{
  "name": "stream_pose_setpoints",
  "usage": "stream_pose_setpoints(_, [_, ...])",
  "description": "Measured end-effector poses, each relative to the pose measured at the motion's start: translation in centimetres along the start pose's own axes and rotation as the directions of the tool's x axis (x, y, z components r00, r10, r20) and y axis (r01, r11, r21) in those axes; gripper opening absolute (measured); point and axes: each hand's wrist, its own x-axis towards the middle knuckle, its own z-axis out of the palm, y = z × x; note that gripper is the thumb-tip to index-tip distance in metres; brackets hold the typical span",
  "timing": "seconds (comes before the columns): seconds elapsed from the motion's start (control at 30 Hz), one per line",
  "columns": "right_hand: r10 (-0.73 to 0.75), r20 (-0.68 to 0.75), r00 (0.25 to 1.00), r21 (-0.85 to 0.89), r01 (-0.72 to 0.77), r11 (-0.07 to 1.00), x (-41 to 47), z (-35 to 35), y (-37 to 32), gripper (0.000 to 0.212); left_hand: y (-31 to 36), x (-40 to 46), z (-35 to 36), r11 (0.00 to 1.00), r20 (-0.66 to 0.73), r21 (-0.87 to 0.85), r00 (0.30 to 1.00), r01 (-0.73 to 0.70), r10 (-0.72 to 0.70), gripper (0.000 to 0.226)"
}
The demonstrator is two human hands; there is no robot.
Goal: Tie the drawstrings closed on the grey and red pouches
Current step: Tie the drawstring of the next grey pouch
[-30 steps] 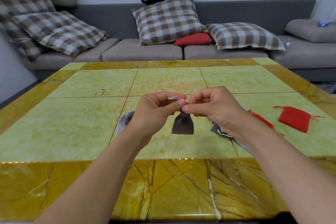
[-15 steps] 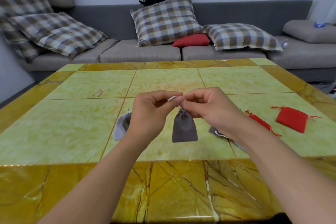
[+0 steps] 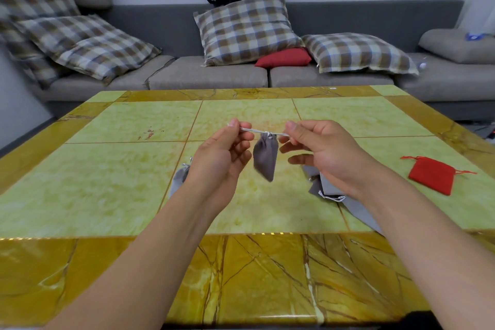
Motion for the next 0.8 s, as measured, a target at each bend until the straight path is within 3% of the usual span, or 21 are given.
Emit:
stream_pose_setpoints(0.07, [-0.007, -0.021, 1.000, 0.011, 0.007, 1.000, -0.1, 0.2, -0.3, 0.031, 0.1, 0.1, 0.2, 0.999, -0.001, -0.039, 1.000, 0.027, -0.027, 0.028])
stream_pose_setpoints(0.23, [0.093, 0.068, 0.993, 0.370, -0.112, 0.922, -0.4, 1.1, -0.3, 0.038, 0.3, 0.2, -0.1, 0.955, 0.160, -0.193, 0.968, 0.225, -0.195, 0.047])
stream_pose_setpoints(0.37, [0.103, 0.113, 0.988, 0.563, -0.149, 0.813, -0.3, 1.3, -0.5, 0.037, 0.1, 0.0, 0.0, 0.921, 0.216, -0.246, 0.943, 0.303, -0.252, 0.029])
stream_pose_setpoints(0.5, [0.090, 0.135, 0.987, 0.724, -0.161, 0.670, -0.1, 1.5, -0.4, 0.034, -0.1, -0.2, 0.5, 0.877, 0.283, -0.348, 0.929, 0.331, -0.238, 0.031])
stream_pose_setpoints(0.57, [0.075, 0.148, 0.986, 0.737, -0.161, 0.657, -0.1, 1.7, -0.6, 0.032, -0.3, -0.2, 0.9, 0.881, 0.285, -0.348, 0.932, 0.319, -0.225, 0.033])
stream_pose_setpoints(0.7, [0.070, 0.073, 0.995, 0.541, -0.099, 0.835, -0.1, 1.9, -0.8, 0.035, -0.4, 0.3, 1.1, 0.940, 0.208, -0.271, 0.966, 0.209, -0.155, 0.036])
stream_pose_setpoints(0.8, [0.041, 0.047, 0.998, 0.466, -0.058, 0.883, -0.2, 1.7, -1.2, 0.036, 0.3, 0.6, 1.0, 0.972, 0.177, -0.195, 0.980, 0.129, -0.095, 0.037])
